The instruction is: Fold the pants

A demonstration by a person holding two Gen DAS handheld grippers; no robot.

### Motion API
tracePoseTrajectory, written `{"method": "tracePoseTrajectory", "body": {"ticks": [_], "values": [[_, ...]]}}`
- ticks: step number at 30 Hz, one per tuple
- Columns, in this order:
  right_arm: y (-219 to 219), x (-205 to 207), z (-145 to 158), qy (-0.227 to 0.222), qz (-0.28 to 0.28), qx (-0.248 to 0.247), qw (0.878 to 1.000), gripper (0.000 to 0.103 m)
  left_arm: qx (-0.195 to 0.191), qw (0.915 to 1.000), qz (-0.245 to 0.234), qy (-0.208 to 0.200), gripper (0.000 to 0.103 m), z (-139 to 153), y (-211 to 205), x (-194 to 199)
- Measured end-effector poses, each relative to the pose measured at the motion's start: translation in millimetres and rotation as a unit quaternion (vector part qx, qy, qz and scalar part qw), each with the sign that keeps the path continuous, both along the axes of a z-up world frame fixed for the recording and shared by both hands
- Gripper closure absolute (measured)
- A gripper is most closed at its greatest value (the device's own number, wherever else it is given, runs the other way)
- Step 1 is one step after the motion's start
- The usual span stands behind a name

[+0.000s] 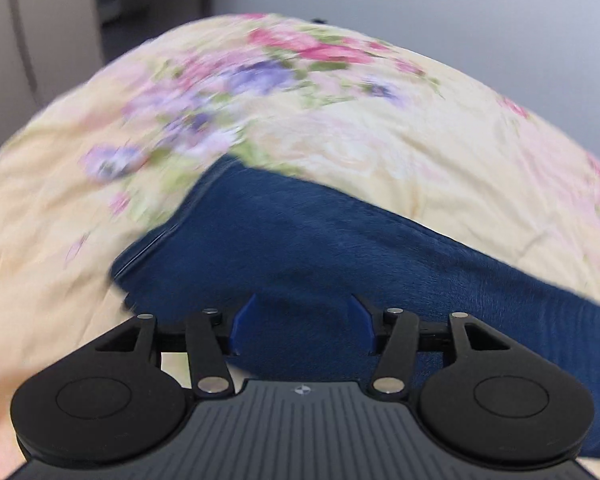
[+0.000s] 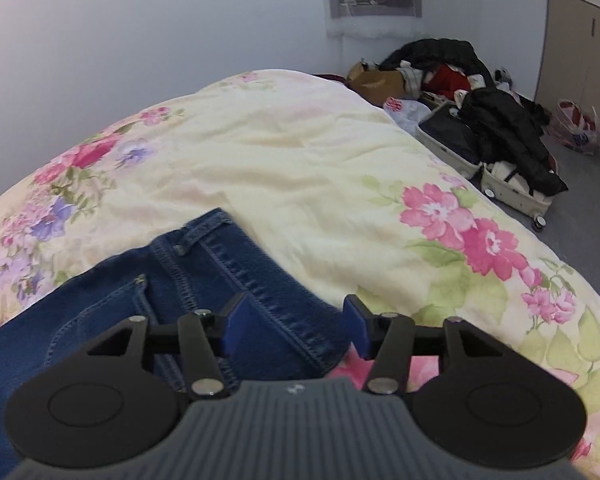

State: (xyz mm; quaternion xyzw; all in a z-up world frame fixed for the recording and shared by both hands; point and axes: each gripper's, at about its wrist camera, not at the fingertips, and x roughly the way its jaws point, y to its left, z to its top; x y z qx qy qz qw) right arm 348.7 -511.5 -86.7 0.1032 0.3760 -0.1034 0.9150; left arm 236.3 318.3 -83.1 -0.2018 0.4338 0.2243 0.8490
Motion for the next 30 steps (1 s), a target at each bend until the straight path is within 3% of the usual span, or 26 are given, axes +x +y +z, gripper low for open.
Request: {"method": "tracePoseTrajectory", "body": {"ticks": [4, 7, 9, 14, 18, 24, 26, 28, 30], "values": [[73, 5, 7, 0.002, 0.072, -0.026, 0.997, 0.053, -0.1, 0.9943, 0.032, -0.016, 0.038, -4, 40, -37], [136, 7, 11, 0.0, 0.137, -0.036, 0.99, 0.053, -0.161, 0.9846, 0.062, -0.03, 0.035, -12, 65, -59], [181, 9, 12, -0.002, 0.185, -0.045, 0.982, 0.053, -0.208, 0.9747, 0.075, -0.035, 0.035, -23, 80, -70], [284, 8, 11, 0.001, 0.29, -0.087, 0.953, 0.053, -0.263, 0.9588, 0.094, -0.052, 0.033, -47, 102, -75], [347, 9, 2, 0.017, 0.347, -0.113, 0.931, 0.054, -0.276, 0.9538, 0.097, -0.069, 0.031, -57, 110, -69], [413, 16, -13, 0.037, 0.4, -0.122, 0.908, 0.054, -0.278, 0.9525, 0.088, -0.088, 0.031, -68, 119, -57], [431, 20, -17, 0.038, 0.416, -0.114, 0.901, 0.059, -0.269, 0.954, 0.091, -0.094, 0.039, -71, 120, -55], [450, 24, -20, 0.036, 0.433, -0.111, 0.894, 0.064, -0.258, 0.9548, 0.108, -0.1, 0.06, -72, 121, -57], [467, 30, -23, 0.03, 0.444, -0.11, 0.889, 0.07, -0.254, 0.9527, 0.118, -0.118, 0.074, -71, 122, -59]]}}
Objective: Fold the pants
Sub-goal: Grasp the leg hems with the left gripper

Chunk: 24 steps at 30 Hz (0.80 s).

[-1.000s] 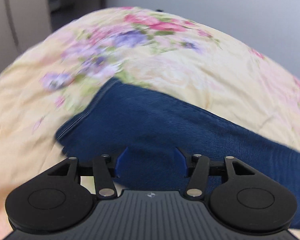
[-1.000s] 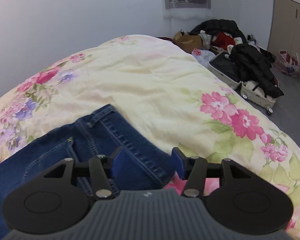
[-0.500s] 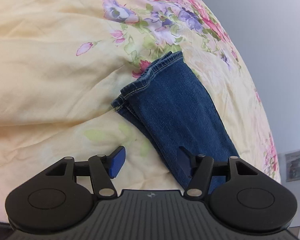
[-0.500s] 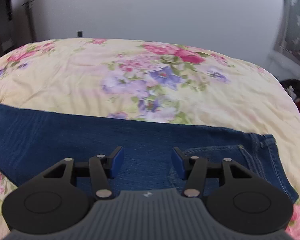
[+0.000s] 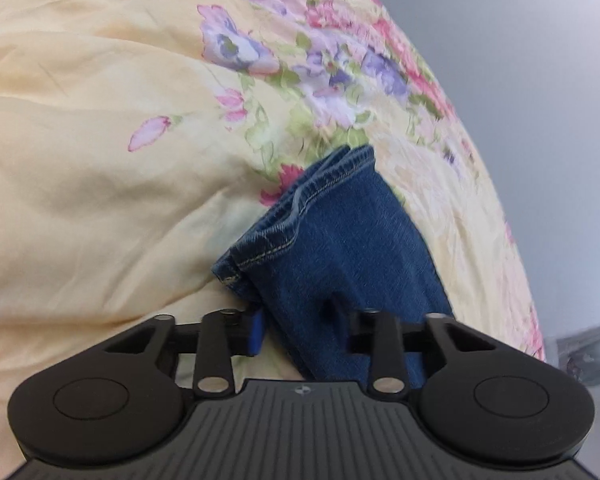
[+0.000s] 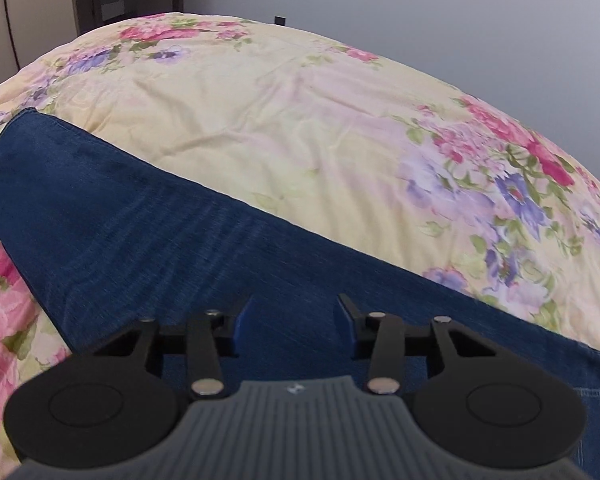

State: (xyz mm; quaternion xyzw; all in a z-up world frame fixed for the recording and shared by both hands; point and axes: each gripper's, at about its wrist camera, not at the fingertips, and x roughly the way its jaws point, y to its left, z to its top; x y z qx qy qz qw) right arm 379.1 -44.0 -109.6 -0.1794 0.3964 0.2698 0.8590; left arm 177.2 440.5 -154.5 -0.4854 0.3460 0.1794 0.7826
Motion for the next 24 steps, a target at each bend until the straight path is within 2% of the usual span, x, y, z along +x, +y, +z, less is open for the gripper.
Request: {"method": "tracePoseTrajectory", "body": {"ticks": [1, 4, 5, 7, 9, 12, 16, 18, 21, 24], "values": [[8, 4, -2, 0.001, 0.003, 0.0, 1.0, 0.079, 0.008, 1.0, 0.0, -0.004, 0.084, 1, -1, 0], [30, 18, -11, 0.003, 0.008, -0.008, 1.0, 0.091, 0.058, 0.9981, -0.01, -0.015, 0.094, 10, -8, 3], [35, 23, -14, 0.003, 0.009, -0.008, 1.0, 0.096, 0.081, 0.9965, -0.015, -0.013, 0.094, 14, -13, 6], [44, 35, -21, 0.008, 0.006, -0.002, 1.0, 0.097, 0.111, 0.9935, -0.022, -0.011, 0.095, 20, -21, 9], [52, 47, -29, 0.016, -0.004, 0.001, 1.0, 0.103, 0.118, 0.9928, -0.02, -0.008, 0.096, 23, -22, 10], [63, 63, -46, 0.021, -0.025, -0.013, 0.999, 0.103, 0.117, 0.9929, -0.02, -0.008, 0.096, 22, -21, 10], [70, 78, -65, 0.036, -0.045, -0.007, 0.998, 0.103, 0.101, 0.9947, -0.02, -0.012, 0.096, 18, -16, 9], [73, 80, -69, 0.035, -0.049, -0.008, 0.998, 0.103, 0.079, 0.9966, -0.014, -0.016, 0.094, 13, -11, 8], [74, 79, -65, 0.034, -0.052, -0.01, 0.998, 0.103, 0.042, 0.999, 0.006, -0.017, 0.086, 4, -1, 6], [67, 69, -50, 0.033, -0.05, 0.007, 0.998, 0.103, -0.019, 0.9988, 0.035, -0.028, 0.079, -8, 9, 0]]}}
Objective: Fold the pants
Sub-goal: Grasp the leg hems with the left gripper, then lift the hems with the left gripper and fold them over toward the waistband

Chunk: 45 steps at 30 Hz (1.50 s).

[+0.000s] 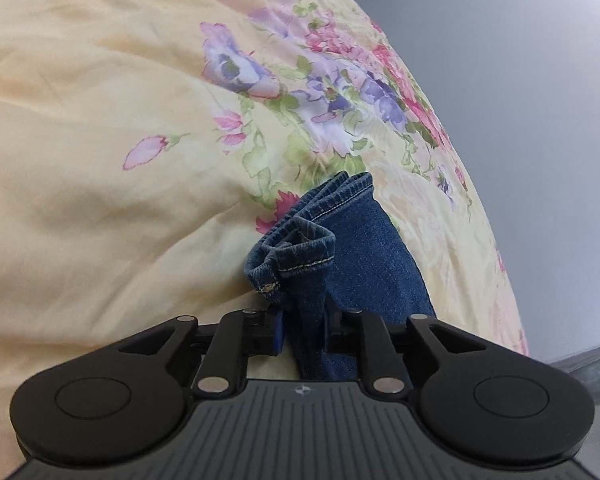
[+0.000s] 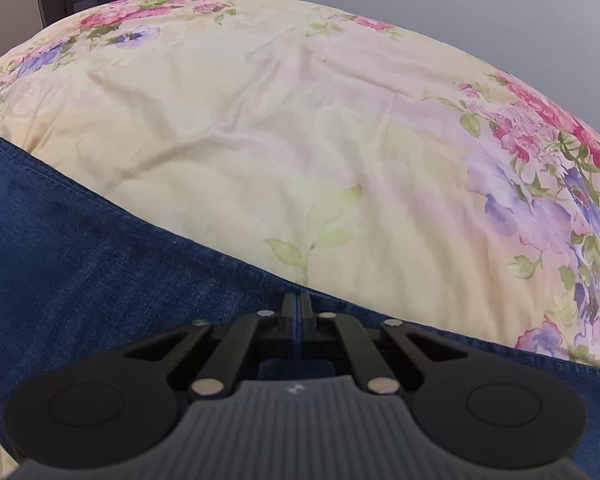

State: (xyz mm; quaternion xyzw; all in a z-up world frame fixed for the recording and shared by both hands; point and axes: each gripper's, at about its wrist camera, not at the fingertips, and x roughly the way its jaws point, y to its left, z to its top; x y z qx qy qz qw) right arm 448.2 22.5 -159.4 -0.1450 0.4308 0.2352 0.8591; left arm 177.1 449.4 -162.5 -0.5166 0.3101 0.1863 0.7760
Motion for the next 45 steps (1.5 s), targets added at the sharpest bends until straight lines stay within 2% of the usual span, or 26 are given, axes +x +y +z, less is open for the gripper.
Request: {"method": "tracePoseTrajectory", "body": {"ticks": [2, 4, 9, 11, 13, 15, 19, 25, 29, 33, 37, 41, 45], "values": [[-8, -13, 14, 0.0, 0.006, 0.007, 1.0, 0.103, -0.036, 0.9991, 0.017, -0.012, 0.076, -9, 5, -4], [-17, -30, 25, 0.007, 0.015, 0.011, 1.0, 0.103, -0.049, 0.9983, 0.025, -0.018, 0.072, -15, 5, -5], [-42, -79, 40, 0.036, 0.033, 0.029, 0.998, 0.103, -0.032, 0.9984, 0.04, -0.023, 0.068, -22, 0, 1], [-47, -96, 38, 0.047, 0.036, 0.027, 0.998, 0.103, 0.005, 0.9993, 0.035, -0.012, 0.071, -14, -6, 4], [-49, -110, 32, 0.054, 0.036, 0.021, 0.998, 0.103, 0.044, 0.9988, 0.022, -0.001, 0.085, -2, -14, 9], [-52, -120, 25, 0.064, 0.033, 0.021, 0.997, 0.103, 0.07, 0.9975, 0.011, 0.002, 0.094, 11, -18, 11], [-58, -133, 12, 0.081, 0.023, 0.031, 0.996, 0.103, 0.108, 0.9941, -0.01, 0.003, 0.097, 34, -25, 14], [-56, -127, -17, 0.097, 0.0, 0.032, 0.995, 0.103, 0.163, 0.9856, -0.029, -0.036, 0.098, 85, -49, 23], [-62, -127, -5, 0.101, -0.007, 0.048, 0.994, 0.103, 0.23, 0.9703, -0.05, -0.056, 0.098, 141, -84, 37], [-93, -135, 24, 0.069, -0.03, 0.071, 0.995, 0.103, 0.279, 0.9532, -0.073, -0.091, 0.098, 205, -130, 48], [-147, -144, 53, 0.041, -0.068, 0.086, 0.993, 0.103, 0.323, 0.9342, -0.099, -0.117, 0.098, 270, -187, 60], [-212, -159, 73, 0.011, -0.098, 0.089, 0.991, 0.103, 0.363, 0.9117, -0.129, -0.144, 0.098, 330, -262, 72], [-277, -173, 84, -0.001, -0.125, 0.098, 0.987, 0.103, 0.376, 0.8976, -0.157, -0.168, 0.098, 374, -341, 89]]}}
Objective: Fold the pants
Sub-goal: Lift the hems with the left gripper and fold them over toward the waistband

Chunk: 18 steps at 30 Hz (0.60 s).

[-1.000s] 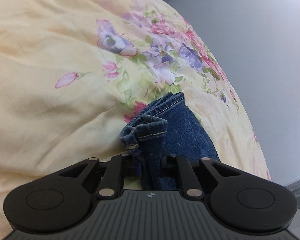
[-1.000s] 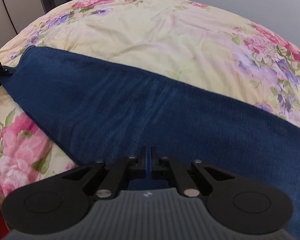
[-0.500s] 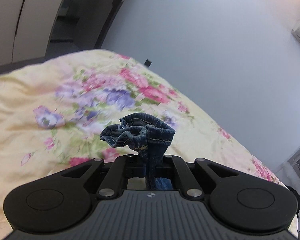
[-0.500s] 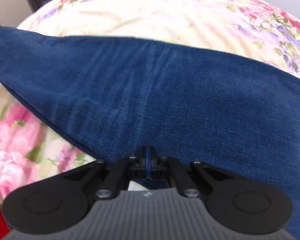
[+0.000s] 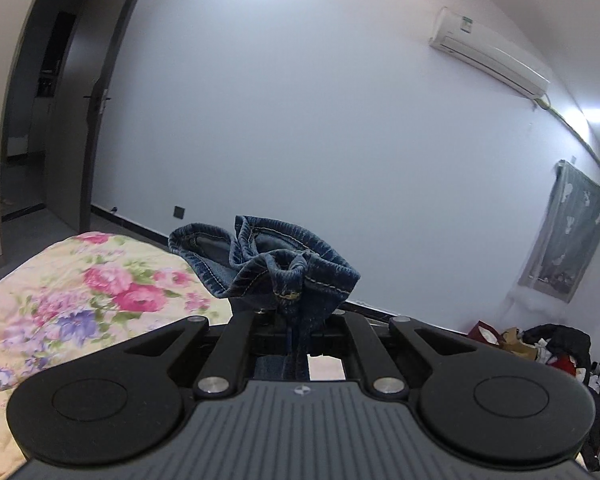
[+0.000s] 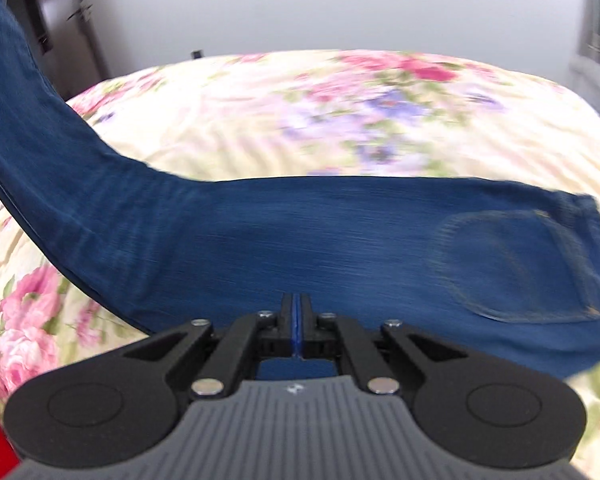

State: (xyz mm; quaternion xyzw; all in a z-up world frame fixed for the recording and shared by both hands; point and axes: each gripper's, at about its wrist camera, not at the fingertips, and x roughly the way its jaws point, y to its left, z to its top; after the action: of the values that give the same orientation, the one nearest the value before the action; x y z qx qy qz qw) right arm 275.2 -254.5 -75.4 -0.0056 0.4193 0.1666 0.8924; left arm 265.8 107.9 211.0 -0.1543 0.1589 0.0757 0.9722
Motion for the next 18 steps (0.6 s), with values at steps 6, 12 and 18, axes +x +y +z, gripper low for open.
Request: {"method": "tracePoseTrajectory", "body": {"ticks": [6, 12, 18], "values": [[-90, -13, 5, -0.014, -0.042, 0.013, 0.999, 0.103, 0.024, 0.9976, -0.064, -0.006, 0.098, 23, -135, 45], [-175, -9, 3, -0.024, -0.089, 0.031, 0.995, 0.103, 0.037, 0.9874, -0.153, 0.013, 0.098, -10, -275, 89], [-233, 2, -9, -0.016, -0.122, 0.051, 0.991, 0.103, 0.044, 0.9684, -0.233, 0.076, 0.098, -96, -408, 128]]}}
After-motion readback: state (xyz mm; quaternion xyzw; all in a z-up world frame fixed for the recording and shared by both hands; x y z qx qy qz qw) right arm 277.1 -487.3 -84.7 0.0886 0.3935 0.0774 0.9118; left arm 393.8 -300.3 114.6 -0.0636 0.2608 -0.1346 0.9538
